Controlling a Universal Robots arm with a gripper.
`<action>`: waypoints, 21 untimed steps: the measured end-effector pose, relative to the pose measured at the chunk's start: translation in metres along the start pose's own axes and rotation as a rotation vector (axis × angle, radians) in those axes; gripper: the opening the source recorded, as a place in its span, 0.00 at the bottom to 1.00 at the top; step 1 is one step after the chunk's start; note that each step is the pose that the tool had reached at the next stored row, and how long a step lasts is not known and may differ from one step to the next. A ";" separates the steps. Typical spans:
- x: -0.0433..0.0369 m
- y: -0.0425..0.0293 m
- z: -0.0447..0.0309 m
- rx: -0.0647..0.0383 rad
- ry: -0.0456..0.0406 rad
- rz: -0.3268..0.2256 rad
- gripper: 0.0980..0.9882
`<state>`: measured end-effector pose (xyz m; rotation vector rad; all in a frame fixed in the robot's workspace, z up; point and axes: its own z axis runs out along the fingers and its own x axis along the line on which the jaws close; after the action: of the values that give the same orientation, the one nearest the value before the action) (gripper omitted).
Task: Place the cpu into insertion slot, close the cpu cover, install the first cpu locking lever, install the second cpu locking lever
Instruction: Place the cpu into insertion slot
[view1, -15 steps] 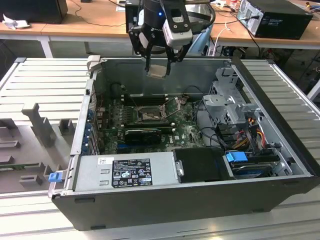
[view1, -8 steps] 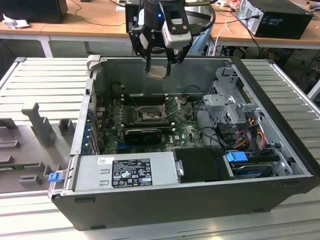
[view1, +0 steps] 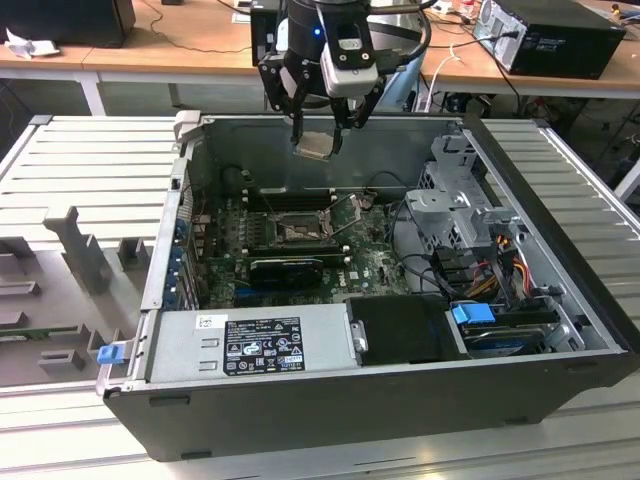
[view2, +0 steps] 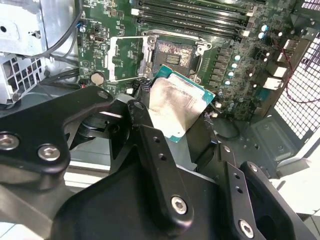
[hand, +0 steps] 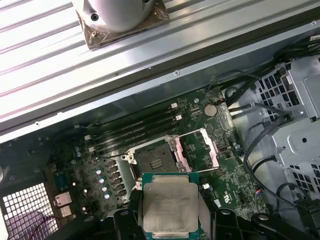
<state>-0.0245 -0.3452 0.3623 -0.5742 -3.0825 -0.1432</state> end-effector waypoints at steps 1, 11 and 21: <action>0.0000 0.0000 0.0000 0.000 -0.0004 0.004 0.49; 0.0000 0.0000 0.0000 -0.001 -0.0054 0.060 0.49; 0.0000 0.0000 0.0000 -0.002 -0.0105 0.117 0.49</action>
<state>-0.0245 -0.3452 0.3624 -0.7552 -3.0487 -0.1435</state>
